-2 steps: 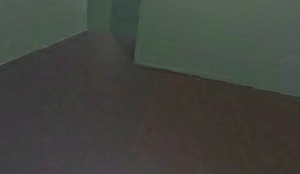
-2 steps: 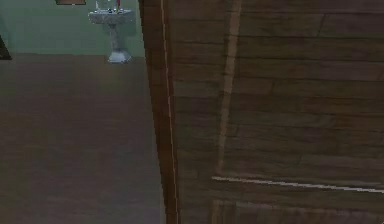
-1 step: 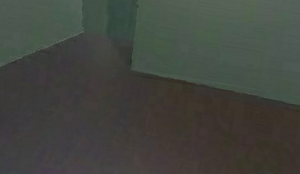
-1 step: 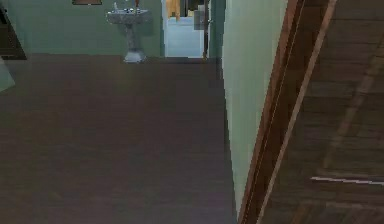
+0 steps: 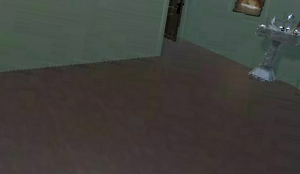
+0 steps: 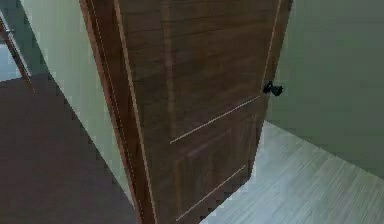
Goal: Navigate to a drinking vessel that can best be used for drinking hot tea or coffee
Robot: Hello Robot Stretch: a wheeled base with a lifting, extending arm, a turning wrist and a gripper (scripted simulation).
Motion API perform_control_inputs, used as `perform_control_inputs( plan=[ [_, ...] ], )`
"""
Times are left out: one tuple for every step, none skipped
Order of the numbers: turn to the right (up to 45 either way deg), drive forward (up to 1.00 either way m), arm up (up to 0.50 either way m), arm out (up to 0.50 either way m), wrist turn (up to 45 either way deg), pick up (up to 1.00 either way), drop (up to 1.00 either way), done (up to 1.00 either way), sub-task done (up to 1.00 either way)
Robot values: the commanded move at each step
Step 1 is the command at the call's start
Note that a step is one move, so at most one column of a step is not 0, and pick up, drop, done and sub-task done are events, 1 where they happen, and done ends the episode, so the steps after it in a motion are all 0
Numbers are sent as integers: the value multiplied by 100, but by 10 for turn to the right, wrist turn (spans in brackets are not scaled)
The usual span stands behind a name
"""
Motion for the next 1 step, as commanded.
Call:
perform_control_inputs(
  plan=[
    [0,30,0,0,0,0,0,0,0]
  ],
)
